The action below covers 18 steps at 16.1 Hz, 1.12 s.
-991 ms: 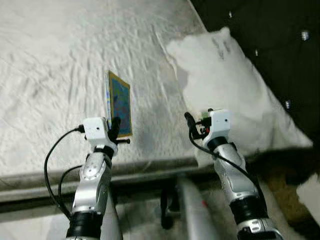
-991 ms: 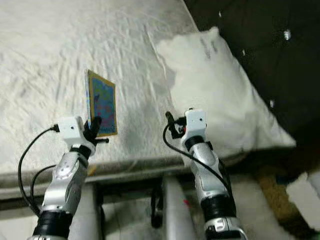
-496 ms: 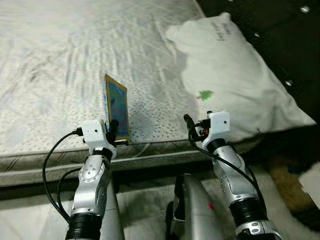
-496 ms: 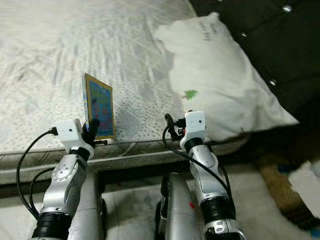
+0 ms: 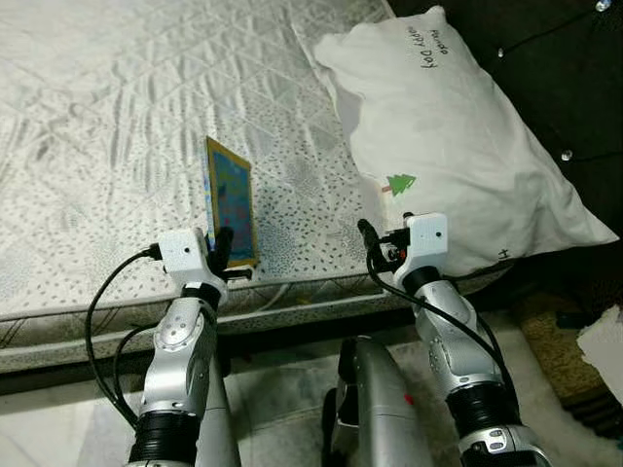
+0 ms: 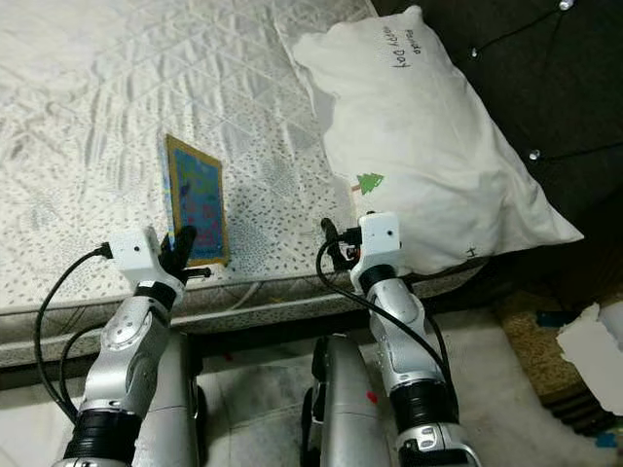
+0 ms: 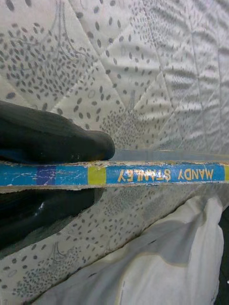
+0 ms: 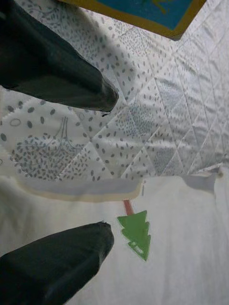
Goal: Clean up the room
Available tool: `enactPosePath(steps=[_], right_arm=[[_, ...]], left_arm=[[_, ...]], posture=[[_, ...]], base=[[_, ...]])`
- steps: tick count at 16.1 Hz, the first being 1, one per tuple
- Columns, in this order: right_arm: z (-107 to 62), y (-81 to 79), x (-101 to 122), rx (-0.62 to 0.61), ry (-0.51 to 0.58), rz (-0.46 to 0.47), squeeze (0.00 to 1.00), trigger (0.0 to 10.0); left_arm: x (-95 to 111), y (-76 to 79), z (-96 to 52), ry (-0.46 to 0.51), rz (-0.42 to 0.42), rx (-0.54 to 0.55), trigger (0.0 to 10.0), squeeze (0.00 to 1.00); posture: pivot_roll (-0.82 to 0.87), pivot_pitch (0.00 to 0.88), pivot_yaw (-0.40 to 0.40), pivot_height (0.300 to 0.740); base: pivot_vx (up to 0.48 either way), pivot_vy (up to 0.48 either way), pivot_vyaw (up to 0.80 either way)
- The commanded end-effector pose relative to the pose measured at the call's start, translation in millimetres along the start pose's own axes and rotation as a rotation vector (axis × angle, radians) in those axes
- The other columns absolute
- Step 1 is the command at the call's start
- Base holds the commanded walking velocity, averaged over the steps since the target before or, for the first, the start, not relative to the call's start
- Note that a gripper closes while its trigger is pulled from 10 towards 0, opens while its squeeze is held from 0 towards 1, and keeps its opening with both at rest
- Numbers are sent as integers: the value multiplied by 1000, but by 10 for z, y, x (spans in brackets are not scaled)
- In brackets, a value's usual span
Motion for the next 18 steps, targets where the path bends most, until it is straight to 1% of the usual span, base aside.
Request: enactPosePath(steps=[1,2,6,10,12,14,16,18], right_arm=[[-9,20,-23,-5,-11,4,0,10000],[-9,19,-25,-5,-12,5,0,10000],[-11,23,-33,-11,-16,16,0,10000],[-14,33,-41,-17,-20,24,0,10000],[-14,33,-41,-17,-20,24,0,10000],[-13,34,-39,-17,-20,25,0,10000],[-11,39,-34,-18,-18,26,0,10000],[-11,39,-29,-17,-16,20,0,10000]], left_arm=[[92,32,12,42,6,-19,10000,0],[92,30,12,42,8,-16,10000,0],[67,35,21,24,5,-17,10000,0],[56,47,26,18,0,-17,10000,0],[20,53,41,-5,-6,-18,10000,0],[2,94,69,-17,-17,-33,10000,0],[8,151,83,-16,-23,-53,10000,0],[9,139,89,-16,-23,-45,10000,0]], posture=[[13,208,-74,596],[13,208,-74,596],[15,210,-73,596],[13,212,-71,596],[13,212,-71,596],[13,212,-71,596],[6,213,-75,596],[6,213,-75,596]], base=[[375,0,0],[300,0,0],[0,0,0],[0,0,-608],[0,0,-472],[0,0,-456],[0,0,0],[0,0,0]])
Point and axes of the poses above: a point about 5 cm out from each wrist's last joint towards the gripper, its own z axis pointing out of the wrist towards the gripper, its own x axis along the axis of the wrist's last joint, y = z × x, the point moved 3 cm from there along z, pointing out of the wrist towards the gripper, and after that the axes turned 2 degrees about -z, right-handed, at the moved point
